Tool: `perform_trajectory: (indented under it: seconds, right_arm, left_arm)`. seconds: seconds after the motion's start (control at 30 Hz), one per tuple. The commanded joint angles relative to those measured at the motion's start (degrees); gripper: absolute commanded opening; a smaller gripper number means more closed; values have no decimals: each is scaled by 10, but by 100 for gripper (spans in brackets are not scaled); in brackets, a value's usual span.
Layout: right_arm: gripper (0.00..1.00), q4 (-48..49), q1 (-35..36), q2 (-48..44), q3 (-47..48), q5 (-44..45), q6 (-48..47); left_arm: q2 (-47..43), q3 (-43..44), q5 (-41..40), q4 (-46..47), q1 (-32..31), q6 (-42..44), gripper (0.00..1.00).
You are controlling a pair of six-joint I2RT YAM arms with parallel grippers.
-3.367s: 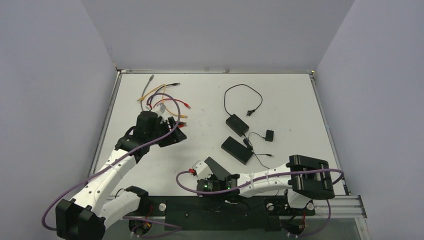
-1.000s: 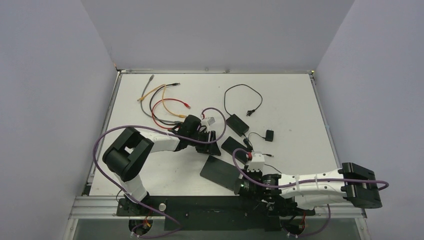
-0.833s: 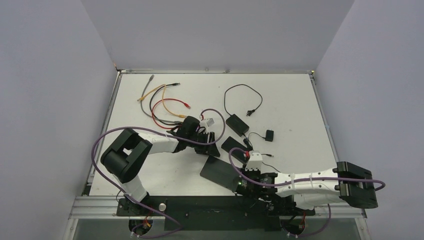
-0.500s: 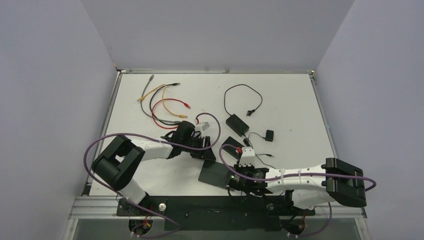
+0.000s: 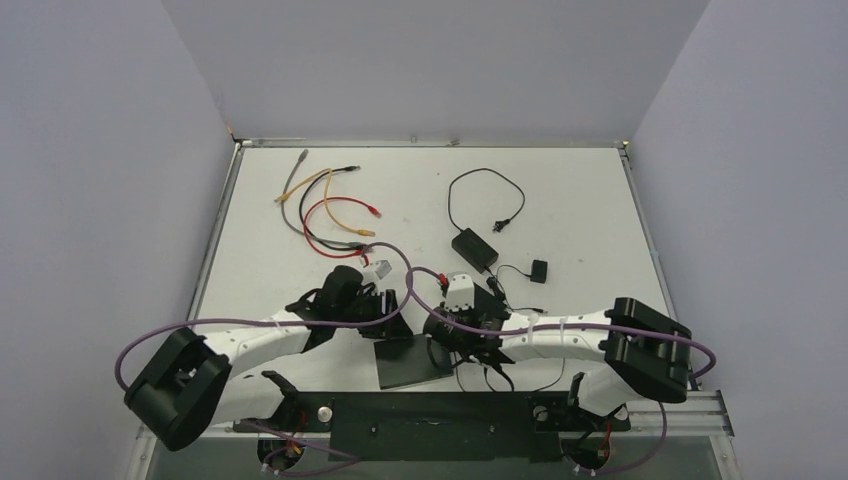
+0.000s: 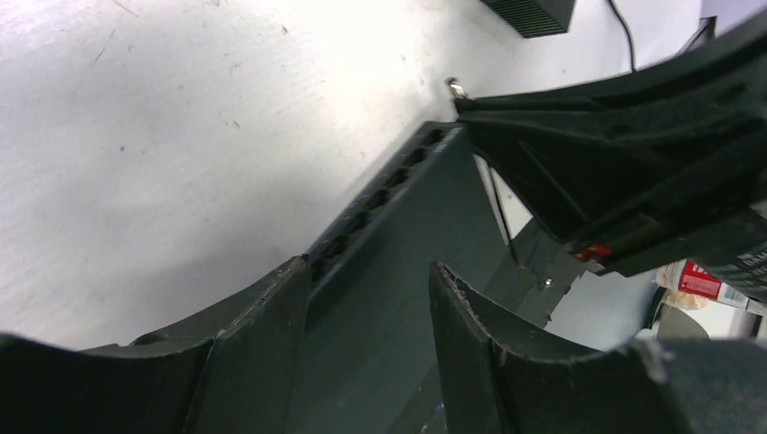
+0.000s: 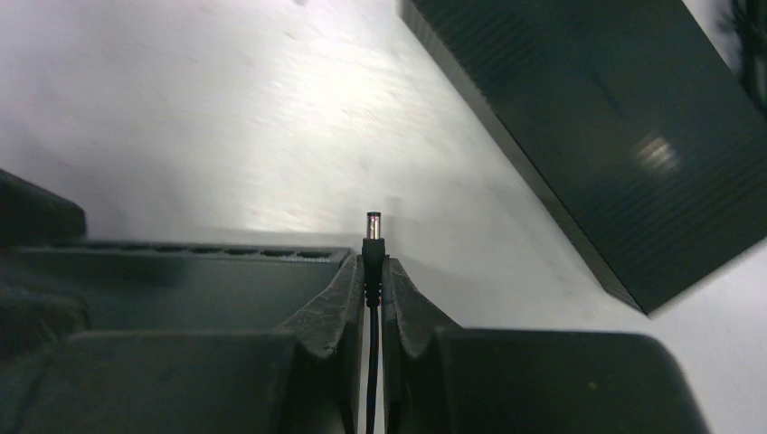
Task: Insert the plug into the switch port
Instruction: Adjust the switch port at the center of the board.
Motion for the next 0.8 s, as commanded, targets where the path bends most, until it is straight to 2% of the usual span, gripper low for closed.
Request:
perform_trajectory:
  seconds: [0.0,0.13,0.33,0.5,0.6,0.77]
  right_arm:
    - [0,70,-14,42,79,-39,-79]
    - [0,45,-25,58,118,-33,-112]
    - [0,-23,-26,1,111,16,-128]
    - [0,-47,-1,-94,49,4,-117]
    - [0,-58,46,-150,19,-16,-118]
    - [0,-76,108,-181,-3,-73,-97]
  left_arm:
    - [-87,-18,-41,-46,0,-22,48]
    - [-169,-34,-64,-108,-1,-33,48]
    - [-255,-29,-124,-177,2,-36,49]
    - [-253,-12,-152,-188,6,-35,49]
    - [-230,-4,-156,-184,9,-27,49]
    - [-197,8,-150,-159,14,-20,49]
